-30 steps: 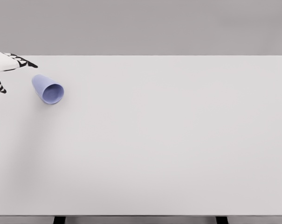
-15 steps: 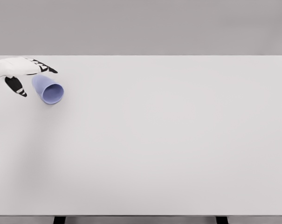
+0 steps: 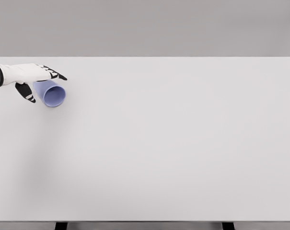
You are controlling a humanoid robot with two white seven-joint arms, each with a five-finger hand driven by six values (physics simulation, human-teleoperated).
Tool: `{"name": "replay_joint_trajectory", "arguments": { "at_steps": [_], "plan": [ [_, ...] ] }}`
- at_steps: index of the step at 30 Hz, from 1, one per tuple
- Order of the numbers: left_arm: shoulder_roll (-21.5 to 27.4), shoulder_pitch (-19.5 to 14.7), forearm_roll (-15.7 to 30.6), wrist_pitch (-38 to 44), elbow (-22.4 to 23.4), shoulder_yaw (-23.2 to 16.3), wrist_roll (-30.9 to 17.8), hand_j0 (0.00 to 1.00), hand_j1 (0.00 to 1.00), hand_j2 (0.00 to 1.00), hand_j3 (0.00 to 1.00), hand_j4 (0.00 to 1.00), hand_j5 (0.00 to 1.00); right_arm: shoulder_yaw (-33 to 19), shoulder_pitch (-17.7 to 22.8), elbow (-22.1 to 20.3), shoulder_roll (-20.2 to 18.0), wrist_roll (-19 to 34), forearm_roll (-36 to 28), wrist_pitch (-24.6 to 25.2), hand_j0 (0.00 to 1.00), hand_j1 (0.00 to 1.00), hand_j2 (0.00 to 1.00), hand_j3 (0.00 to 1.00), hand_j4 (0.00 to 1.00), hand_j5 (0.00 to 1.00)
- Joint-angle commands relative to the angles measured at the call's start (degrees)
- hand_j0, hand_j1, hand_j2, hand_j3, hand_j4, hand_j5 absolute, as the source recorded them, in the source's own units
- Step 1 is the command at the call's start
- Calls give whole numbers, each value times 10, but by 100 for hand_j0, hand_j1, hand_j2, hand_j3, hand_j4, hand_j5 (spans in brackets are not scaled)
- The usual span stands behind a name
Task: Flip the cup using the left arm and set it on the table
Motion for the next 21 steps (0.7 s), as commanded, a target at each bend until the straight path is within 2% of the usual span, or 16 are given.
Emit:
{"name": "replay_joint_trajectory", "arguments": {
  "at_steps": [1, 3, 21],
  "plan": [
    [-8, 0, -6, 1, 5, 1, 0, 100, 100, 100, 100, 100, 100, 1, -1, 0, 0, 0, 0, 0, 100, 100, 100, 100, 100, 100],
    [-14, 1, -18, 1, 7, 2, 0, 100, 100, 100, 100, 100, 100, 0, 0, 0, 0, 0, 0, 0, 100, 100, 100, 100, 100, 100],
    [-28, 5, -28, 1, 23, 2, 0, 100, 100, 100, 100, 100, 100, 0, 0, 0, 0, 0, 0, 0, 100, 100, 100, 100, 100, 100]
  ]
}}
